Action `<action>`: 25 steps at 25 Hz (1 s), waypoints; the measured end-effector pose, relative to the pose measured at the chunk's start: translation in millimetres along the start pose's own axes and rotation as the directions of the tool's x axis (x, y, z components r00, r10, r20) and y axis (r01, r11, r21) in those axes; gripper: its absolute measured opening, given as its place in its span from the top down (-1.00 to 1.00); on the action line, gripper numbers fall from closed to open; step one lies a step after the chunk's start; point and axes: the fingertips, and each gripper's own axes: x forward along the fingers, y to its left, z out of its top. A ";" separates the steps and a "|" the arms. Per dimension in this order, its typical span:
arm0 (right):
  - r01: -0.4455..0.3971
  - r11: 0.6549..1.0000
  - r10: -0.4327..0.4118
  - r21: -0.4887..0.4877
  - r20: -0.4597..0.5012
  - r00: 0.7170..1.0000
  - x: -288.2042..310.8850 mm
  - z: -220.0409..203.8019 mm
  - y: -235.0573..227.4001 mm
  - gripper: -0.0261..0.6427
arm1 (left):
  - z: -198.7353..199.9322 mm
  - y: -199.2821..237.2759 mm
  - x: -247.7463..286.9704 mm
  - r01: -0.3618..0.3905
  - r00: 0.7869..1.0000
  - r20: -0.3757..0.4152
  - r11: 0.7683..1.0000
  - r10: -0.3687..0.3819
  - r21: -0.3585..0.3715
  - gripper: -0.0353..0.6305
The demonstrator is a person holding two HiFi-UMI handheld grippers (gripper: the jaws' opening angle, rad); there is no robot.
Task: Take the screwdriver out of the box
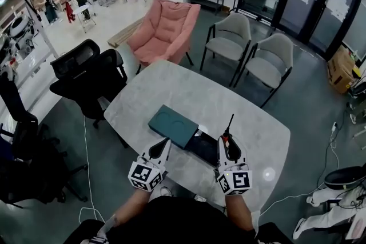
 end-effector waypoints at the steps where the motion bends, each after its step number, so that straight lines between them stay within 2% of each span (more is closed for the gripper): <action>1: -0.001 1.000 0.001 -0.002 -0.002 1.000 0.5 -0.1 -0.3 0.59 | -0.1 0.3 0.2 -0.001 1.000 0.000 1.000 0.001 0.000 0.88; 12: -0.015 0.999 0.015 -0.039 -0.014 1.000 6.4 -4.0 5.3 0.59 | -3.8 3.8 -7.0 -0.020 1.000 -0.007 1.000 0.020 -0.010 0.88; 25: -0.014 1.000 0.014 -0.018 0.010 1.000 10.1 -1.5 9.4 0.59 | -10.0 9.4 -13.6 -0.028 0.999 -0.023 0.999 0.027 -0.022 0.88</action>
